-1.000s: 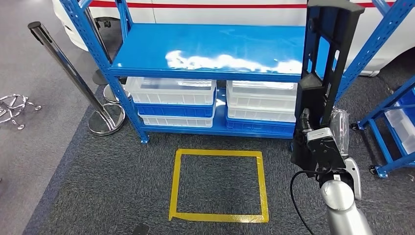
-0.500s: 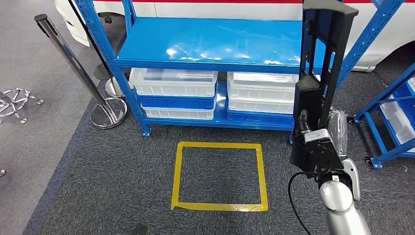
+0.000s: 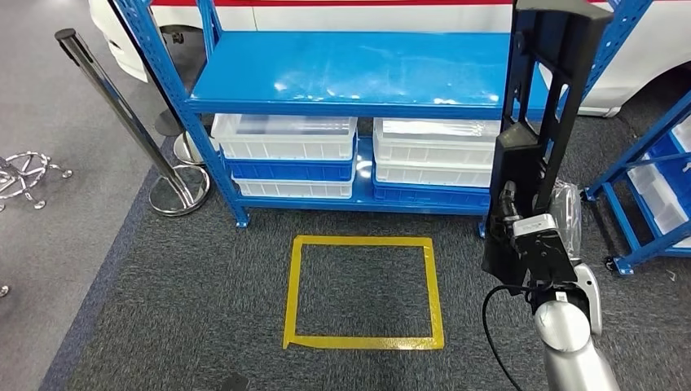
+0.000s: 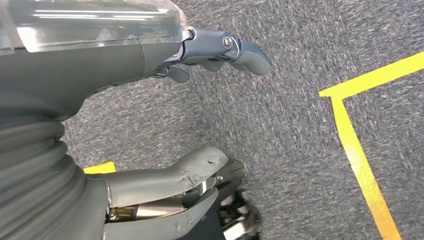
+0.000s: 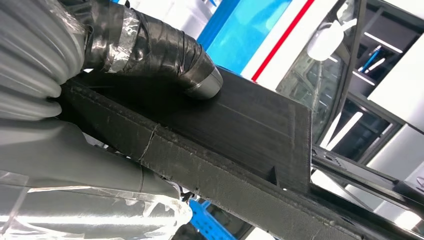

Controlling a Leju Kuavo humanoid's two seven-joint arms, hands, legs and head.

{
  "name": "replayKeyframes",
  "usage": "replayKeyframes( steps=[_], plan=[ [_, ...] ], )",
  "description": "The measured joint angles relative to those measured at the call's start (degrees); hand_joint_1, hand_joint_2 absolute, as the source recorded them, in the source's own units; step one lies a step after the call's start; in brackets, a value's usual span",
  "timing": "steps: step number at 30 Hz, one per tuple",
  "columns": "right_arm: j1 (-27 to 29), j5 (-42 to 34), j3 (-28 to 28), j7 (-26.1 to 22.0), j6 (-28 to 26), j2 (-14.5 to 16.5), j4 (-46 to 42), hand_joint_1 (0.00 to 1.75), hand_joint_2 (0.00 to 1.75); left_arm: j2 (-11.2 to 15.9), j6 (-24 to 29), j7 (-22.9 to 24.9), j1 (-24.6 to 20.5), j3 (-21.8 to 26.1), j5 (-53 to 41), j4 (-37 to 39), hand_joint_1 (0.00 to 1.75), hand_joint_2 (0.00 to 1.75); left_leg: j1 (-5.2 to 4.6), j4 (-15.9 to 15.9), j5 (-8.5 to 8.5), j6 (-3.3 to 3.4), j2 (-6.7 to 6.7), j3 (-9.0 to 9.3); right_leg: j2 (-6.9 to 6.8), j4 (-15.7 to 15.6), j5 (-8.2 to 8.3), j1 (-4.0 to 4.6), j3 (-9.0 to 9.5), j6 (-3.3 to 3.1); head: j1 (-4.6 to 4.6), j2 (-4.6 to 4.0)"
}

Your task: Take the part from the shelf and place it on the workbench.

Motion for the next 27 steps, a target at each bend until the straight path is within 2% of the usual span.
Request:
replayKeyframes(
  steps=[2,4,6,8,9,10,11,12,13,15,18,20,21,23,24,25,26,27],
  plan=[
    [0.0,0.0,0.0,0.0,0.0,0.0,0.0,1.75,1.75,0.0,0.0,0.0,0.0,0.0,0.0,0.0,0.0,1.75,-0.35,-1.4,0.01,0.4,-0.04,0.44,0.01,-0.6,0.39,-0.2,-0.02,0.75,0.0,0.0],
    [0.0,0.0,0.0,0.0,0.0,0.0,0.0,1.75,1.75,0.0,0.1,-0.1,0.0,0.0,0.0,0.0,0.0,1.75,-0.22,-3.0,0.68,0.93,0.13,1.05,-0.06,-0.1,-0.25,-0.26,-0.25,1.17,0.04,0.0],
    [0.0,0.0,0.0,-0.1,-0.1,0.0,0.0,1.75,1.75,0.0,0.1,-0.1,0.0,0.1,0.0,0.0,0.0,1.75,-0.03,-4.1,1.19,1.34,0.27,1.54,-0.07,4.2,-2.95,-0.09,-2.26,1.19,0.08,0.0],
    [0.3,0.0,0.0,-0.1,-0.1,0.0,0.0,1.75,1.75,0.0,0.1,-0.2,0.0,0.1,0.0,0.0,0.0,1.75,-0.14,-3.9,1.15,1.56,0.25,1.42,-0.02,11.1,-5.85,0.12,-5.77,1.16,0.08,0.0],
    [0.4,0.0,0.0,-0.1,-0.1,0.0,0.0,1.75,1.75,0.0,0.1,-0.3,0.0,0.1,0.0,0.0,0.0,1.75,-0.2,-3.7,1.06,1.59,0.25,1.28,-0.02,13.3,-6.21,0.15,-7.0,1.18,0.09,0.0],
    [0.5,0.0,0.0,0.0,-0.1,0.0,0.0,1.75,1.75,0.0,0.0,-0.3,0.1,0.1,0.0,0.0,0.0,1.75,-0.23,-3.3,0.93,1.61,0.25,1.12,-0.04,13.7,-5.57,0.13,-7.35,1.22,0.08,0.0],
    [0.6,0.0,0.0,0.0,-0.1,0.0,0.0,1.75,1.75,0.0,0.0,-0.3,0.1,0.1,0.0,0.0,0.0,1.75,-0.22,-2.9,0.75,1.55,0.24,0.96,-0.07,12.0,-3.98,0.08,-6.6,1.26,0.09,0.0],
    [0.6,0.0,0.0,0.0,-0.1,0.0,0.0,1.75,1.75,-0.1,0.0,-0.4,0.1,0.1,0.0,0.0,0.0,1.75,-0.19,-2.3,0.47,1.41,0.23,0.78,-0.12,8.7,-1.99,0.0,-5.0,1.31,0.09,0.0],
    [0.6,0.0,0.0,0.0,-0.1,0.0,0.0,1.75,1.75,-0.1,0.0,-0.4,0.1,0.1,0.0,0.0,0.0,1.75,-0.27,-1.7,0.14,1.18,0.21,0.51,-0.17,5.5,-0.68,0.02,-3.4,1.32,0.09,0.0],
    [0.6,0.0,0.0,0.0,-0.1,0.0,-0.1,1.75,1.75,-0.1,0.0,-0.5,0.1,0.1,0.0,0.0,0.0,1.75,-0.42,-0.4,-0.37,0.72,0.15,-0.15,-0.1,1.7,0.39,0.11,-1.72,1.02,0.04,0.0],
    [0.7,0.0,0.0,0.0,-0.2,0.0,-0.1,1.75,1.75,-0.1,0.0,-0.5,0.1,0.2,0.0,0.0,0.0,1.75,-0.36,0.2,-0.5,0.2,0.12,-0.67,0.07,1.5,0.49,0.29,-2.03,0.18,0.02,0.0],
    [0.7,0.0,0.0,0.0,-0.2,0.0,-0.1,1.75,1.75,-0.1,-0.1,-0.6,0.1,0.2,0.0,0.0,0.0,1.75,-0.2,2.0,-1.97,-0.42,0.09,-1.42,0.03,1.4,0.75,0.17,-2.09,-0.36,0.01,0.0],
    [0.7,0.0,0.0,0.0,-0.2,0.0,-0.2,1.75,1.75,-0.1,-0.2,-0.6,0.1,0.2,0.0,0.0,0.0,1.75,-0.04,4.5,-3.59,-0.79,0.08,-2.42,-0.02,1.4,0.84,0.12,-2.13,-0.55,0.0,0.0],
    [0.7,0.0,0.0,0.0,-0.2,0.0,-0.2,1.75,1.75,-0.1,-0.3,-0.7,0.2,0.2,-0.1,0.0,0.0,1.75,0.25,11.7,-7.31,-1.3,0.08,-5.39,-0.07,1.4,0.95,0.21,-2.28,-0.78,0.0,0.0],
    [0.7,0.0,0.0,0.0,-0.2,0.0,-0.2,1.75,1.75,-0.1,-0.4,-0.7,0.3,0.2,-0.1,0.0,0.0,1.75,0.34,14.7,-8.41,-1.39,0.08,-6.66,-0.08,1.4,0.98,0.28,-2.34,-0.83,0.0,0.0],
    [0.7,0.0,0.0,0.0,-0.2,0.0,-0.2,1.75,1.75,-0.1,-0.4,-0.7,0.3,0.3,-0.2,0.0,0.0,1.75,0.36,16.0,-8.45,-1.32,0.07,-7.12,-0.08,1.4,1.02,0.35,-2.37,-0.86,0.01,0.0],
    [0.7,0.0,0.0,0.0,-0.2,0.0,-0.2,1.75,1.75,-0.1,-0.4,-0.7,0.4,0.3,-0.2,0.0,0.0,1.75,0.34,15.1,-7.46,-1.1,0.05,-6.56,-0.07,1.4,1.04,0.42,-2.37,-0.88,0.0,0.0],
    [0.7,0.0,0.0,0.0,-0.2,0.0,-0.2,1.75,1.75,-0.1,-0.4,-0.7,0.4,0.3,-0.2,0.0,0.0,1.75,0.27,12.1,-5.62,-0.72,0.03,-4.91,-0.05,1.4,1.06,0.48,-2.32,-0.88,0.01,0.0]
  ],
)
